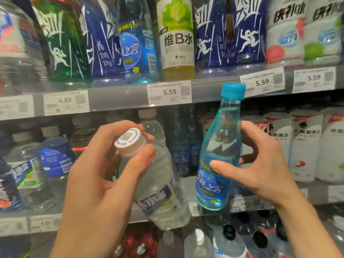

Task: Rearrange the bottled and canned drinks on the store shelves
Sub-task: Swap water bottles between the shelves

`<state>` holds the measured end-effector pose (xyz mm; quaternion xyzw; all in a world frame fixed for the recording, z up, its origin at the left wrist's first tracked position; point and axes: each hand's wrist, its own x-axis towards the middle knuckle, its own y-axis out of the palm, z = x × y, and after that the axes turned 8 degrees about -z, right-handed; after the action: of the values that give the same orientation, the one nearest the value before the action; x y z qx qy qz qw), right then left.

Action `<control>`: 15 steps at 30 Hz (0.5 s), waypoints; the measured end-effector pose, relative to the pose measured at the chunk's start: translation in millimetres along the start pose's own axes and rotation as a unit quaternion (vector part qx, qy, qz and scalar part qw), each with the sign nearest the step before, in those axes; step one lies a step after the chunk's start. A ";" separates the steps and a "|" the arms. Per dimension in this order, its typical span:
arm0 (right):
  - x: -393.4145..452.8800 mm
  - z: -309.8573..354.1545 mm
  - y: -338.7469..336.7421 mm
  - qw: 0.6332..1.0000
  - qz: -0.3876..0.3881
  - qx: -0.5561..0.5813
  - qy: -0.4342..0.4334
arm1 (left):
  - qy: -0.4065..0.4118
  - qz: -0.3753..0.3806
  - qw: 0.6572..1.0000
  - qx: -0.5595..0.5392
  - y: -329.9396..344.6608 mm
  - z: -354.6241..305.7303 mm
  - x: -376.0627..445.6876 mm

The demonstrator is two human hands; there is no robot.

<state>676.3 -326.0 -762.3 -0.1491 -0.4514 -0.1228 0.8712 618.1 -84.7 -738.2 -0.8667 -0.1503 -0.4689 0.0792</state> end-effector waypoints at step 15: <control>-8.0 -24.9 75.8 0.990 -0.079 -0.079 0.089 | -0.077 0.014 0.996 -0.036 -40.9 7.1 -0.4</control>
<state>716.9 -264.5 -793.8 -0.1696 -0.3712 -0.2393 0.8810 609.8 -44.3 -742.6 -0.9048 -0.1265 -0.4043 0.0423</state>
